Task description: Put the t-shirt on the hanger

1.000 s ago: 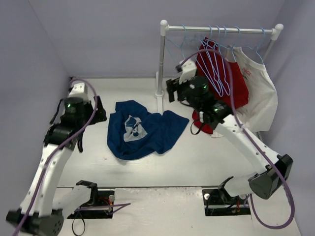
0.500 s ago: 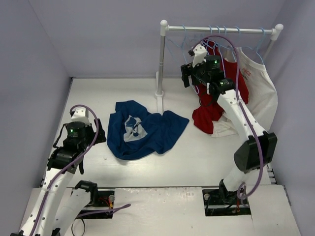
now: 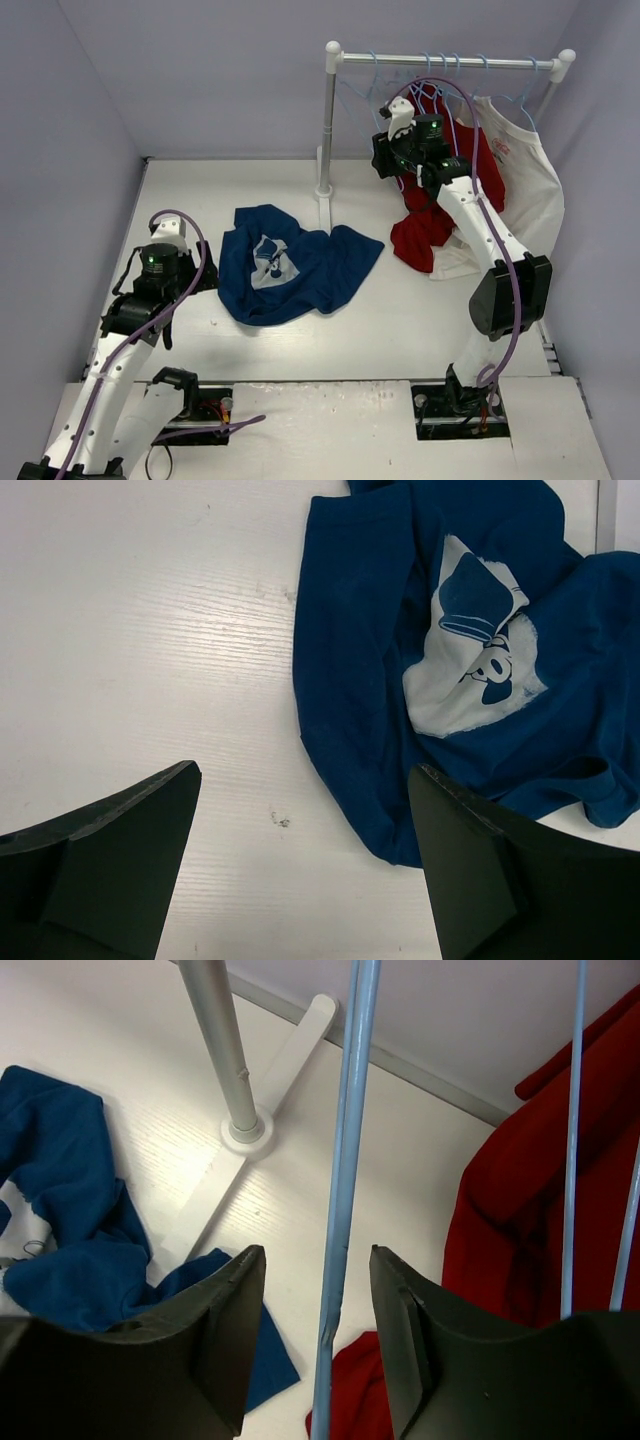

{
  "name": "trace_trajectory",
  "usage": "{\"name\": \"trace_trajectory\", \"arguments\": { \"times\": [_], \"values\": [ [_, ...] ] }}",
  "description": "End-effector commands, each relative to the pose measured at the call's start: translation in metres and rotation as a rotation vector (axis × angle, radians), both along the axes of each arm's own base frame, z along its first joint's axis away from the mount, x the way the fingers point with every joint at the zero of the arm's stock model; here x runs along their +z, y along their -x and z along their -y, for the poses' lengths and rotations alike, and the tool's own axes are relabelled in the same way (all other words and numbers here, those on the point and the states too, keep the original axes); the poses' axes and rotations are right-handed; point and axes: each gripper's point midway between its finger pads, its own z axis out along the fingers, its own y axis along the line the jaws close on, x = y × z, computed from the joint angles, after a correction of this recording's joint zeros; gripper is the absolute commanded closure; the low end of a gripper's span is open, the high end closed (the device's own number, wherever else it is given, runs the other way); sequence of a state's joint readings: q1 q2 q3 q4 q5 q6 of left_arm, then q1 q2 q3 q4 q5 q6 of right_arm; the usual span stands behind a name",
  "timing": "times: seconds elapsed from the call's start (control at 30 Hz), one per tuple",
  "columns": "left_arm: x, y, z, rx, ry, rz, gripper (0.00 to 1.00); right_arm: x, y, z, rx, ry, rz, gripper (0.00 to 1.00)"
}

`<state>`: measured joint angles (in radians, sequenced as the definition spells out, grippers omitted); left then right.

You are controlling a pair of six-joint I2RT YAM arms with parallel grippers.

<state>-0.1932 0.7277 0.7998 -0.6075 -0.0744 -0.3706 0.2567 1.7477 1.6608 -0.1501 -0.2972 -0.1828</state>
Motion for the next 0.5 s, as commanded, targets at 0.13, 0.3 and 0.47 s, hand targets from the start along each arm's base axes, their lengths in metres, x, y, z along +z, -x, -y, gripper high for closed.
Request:
{"name": "trace_trajectory", "arguments": {
  "times": [0.13, 0.3, 0.47],
  "values": [
    [0.030, -0.017, 0.005, -0.013, 0.031, 0.094, 0.20, 0.037, -0.010, 0.001, -0.014, -0.009, 0.112, 0.69],
    [0.024, -0.018, 0.007, -0.020, 0.036, 0.071, 0.20, 0.051, -0.009, 0.004, -0.025, -0.003, 0.145, 0.88],
    [0.016, -0.021, 0.011, -0.040, 0.042, 0.031, 0.20, 0.068, -0.005, 0.008, -0.038, 0.003, 0.184, 1.00]
  ]
}}
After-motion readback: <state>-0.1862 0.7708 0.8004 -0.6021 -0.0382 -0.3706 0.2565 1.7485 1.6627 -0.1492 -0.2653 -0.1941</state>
